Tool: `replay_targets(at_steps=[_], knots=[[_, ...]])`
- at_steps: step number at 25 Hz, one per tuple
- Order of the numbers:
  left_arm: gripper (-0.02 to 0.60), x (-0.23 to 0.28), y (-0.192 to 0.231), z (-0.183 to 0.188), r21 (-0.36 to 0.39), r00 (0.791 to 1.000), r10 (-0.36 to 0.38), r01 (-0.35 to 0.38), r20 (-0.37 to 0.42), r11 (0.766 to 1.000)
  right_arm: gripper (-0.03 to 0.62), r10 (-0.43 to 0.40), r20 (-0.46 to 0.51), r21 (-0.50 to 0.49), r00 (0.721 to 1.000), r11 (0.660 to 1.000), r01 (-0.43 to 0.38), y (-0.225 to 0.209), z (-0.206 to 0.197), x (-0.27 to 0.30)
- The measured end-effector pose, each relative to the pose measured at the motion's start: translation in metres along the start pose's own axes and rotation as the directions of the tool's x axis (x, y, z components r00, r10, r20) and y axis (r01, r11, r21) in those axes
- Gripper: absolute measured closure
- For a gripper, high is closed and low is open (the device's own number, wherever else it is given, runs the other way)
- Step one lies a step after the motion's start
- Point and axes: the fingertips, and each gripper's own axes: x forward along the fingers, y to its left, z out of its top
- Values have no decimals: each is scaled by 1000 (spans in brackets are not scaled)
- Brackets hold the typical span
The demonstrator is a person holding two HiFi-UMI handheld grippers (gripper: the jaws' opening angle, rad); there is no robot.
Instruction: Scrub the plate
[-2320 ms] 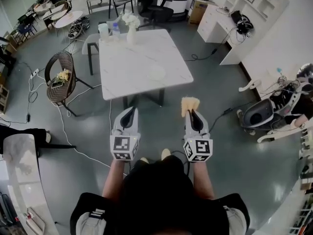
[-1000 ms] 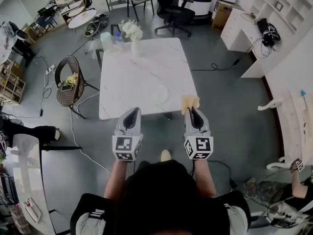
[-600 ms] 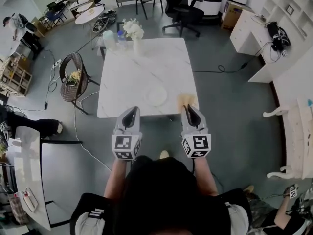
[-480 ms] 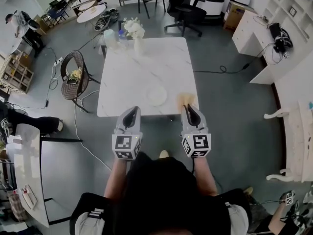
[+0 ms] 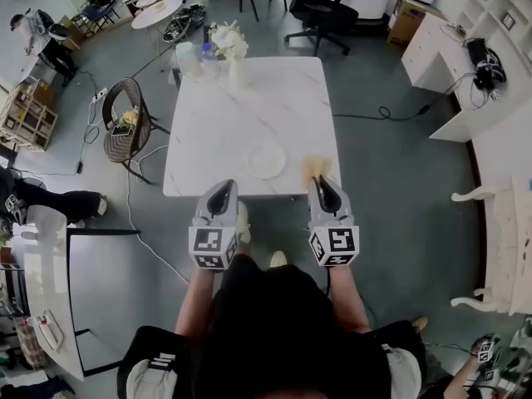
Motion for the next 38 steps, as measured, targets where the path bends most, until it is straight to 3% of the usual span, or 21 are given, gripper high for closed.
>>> replay_targets(at_steps=[12, 20, 38], knots=[[573, 95, 40, -15, -54, 996, -81, 78, -44, 995, 542, -27, -89, -17, 996, 1000, 26, -11, -20, 86], [573, 149, 77, -65, -114, 985, -95, 79, -142, 990, 542, -15, -196, -12, 980, 1000, 13, -13, -64, 149], [572, 228, 106, -165, -229, 922, -193, 119, -335, 966, 542, 3, -396, 50, 918, 999, 18, -18, -168, 227]])
